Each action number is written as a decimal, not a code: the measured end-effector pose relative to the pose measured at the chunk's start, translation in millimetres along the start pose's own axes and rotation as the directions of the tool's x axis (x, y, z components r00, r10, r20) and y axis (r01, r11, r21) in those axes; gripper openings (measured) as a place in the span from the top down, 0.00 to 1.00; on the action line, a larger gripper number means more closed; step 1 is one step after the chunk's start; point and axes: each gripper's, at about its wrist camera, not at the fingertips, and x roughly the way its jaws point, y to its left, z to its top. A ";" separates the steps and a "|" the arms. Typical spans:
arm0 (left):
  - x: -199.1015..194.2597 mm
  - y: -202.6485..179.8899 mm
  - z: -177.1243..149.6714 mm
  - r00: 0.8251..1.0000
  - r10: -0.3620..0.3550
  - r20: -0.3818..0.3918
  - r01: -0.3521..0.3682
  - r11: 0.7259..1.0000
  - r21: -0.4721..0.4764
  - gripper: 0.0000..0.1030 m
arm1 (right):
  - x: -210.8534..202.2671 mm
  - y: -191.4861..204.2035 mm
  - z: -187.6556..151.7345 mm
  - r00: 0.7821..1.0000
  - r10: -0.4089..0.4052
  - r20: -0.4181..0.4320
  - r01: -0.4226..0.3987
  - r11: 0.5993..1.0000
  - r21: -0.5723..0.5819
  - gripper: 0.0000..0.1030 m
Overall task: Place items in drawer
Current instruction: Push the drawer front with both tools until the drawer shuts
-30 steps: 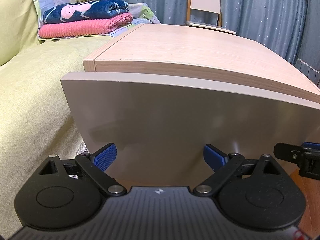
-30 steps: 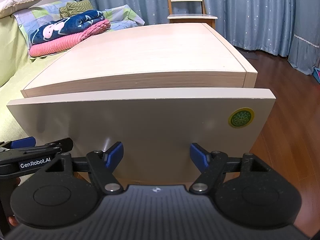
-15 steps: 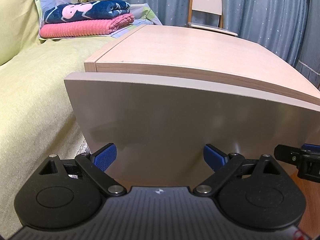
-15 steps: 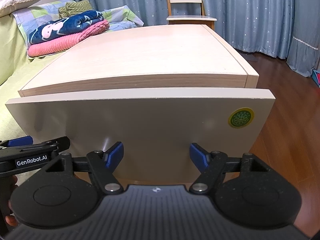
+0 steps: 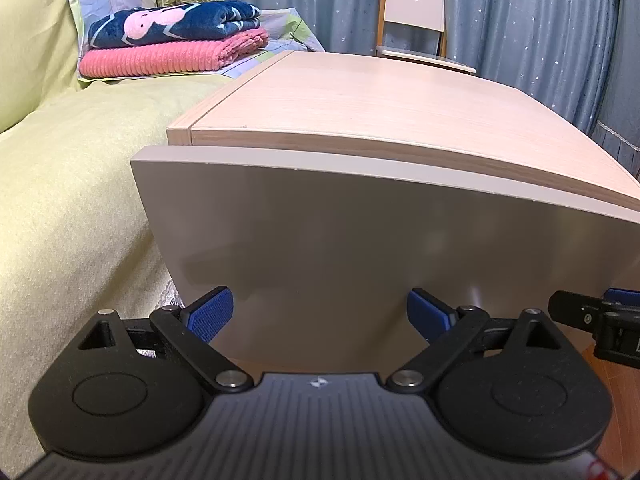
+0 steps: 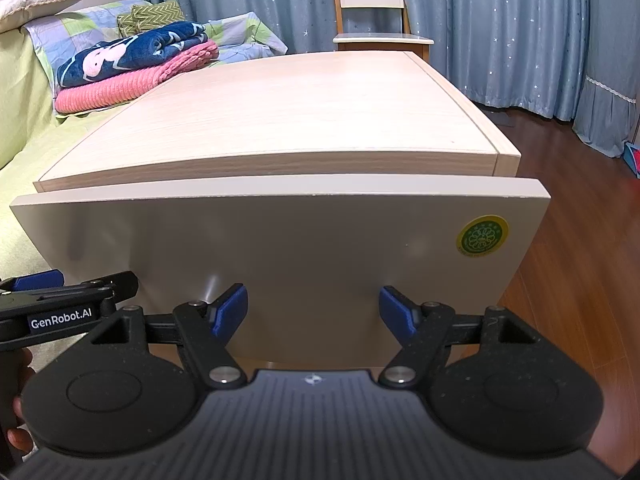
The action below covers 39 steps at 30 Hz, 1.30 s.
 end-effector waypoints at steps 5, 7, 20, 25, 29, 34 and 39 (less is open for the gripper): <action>1.2 -0.7 1.4 1.000 -0.002 0.001 0.002 1.000 -0.001 0.08 | 1.1 1.0 0.4 1.000 -0.003 0.002 0.003 1.000 0.001 0.31; 1.7 -1.8 3.7 1.000 -0.002 0.004 0.002 1.000 -0.002 0.08 | 1.6 1.1 0.6 1.000 -0.004 0.002 0.004 1.000 0.001 0.31; 5.0 -2.0 5.4 1.000 -0.003 0.009 0.003 1.000 -0.005 0.08 | 4.9 1.4 4.3 1.000 -0.010 0.004 0.010 1.000 0.006 0.31; 6.3 -1.8 6.0 1.000 -0.003 0.010 0.003 1.000 -0.004 0.08 | 6.6 1.7 4.9 1.000 -0.012 0.005 0.012 1.000 0.008 0.31; 6.8 -3.5 5.7 1.000 -0.002 0.011 0.002 1.000 -0.006 0.08 | 7.8 2.0 5.8 1.000 -0.013 0.006 0.013 1.000 0.010 0.31; 7.7 -4.0 6.7 1.000 -0.002 0.010 0.002 1.000 -0.007 0.08 | 8.5 2.0 6.5 1.000 -0.015 0.006 0.015 1.000 0.011 0.31; 8.4 -4.1 8.9 1.000 -0.001 0.013 0.002 1.000 -0.011 0.08 | 10.3 1.9 8.3 1.000 -0.015 0.007 0.015 1.000 0.017 0.31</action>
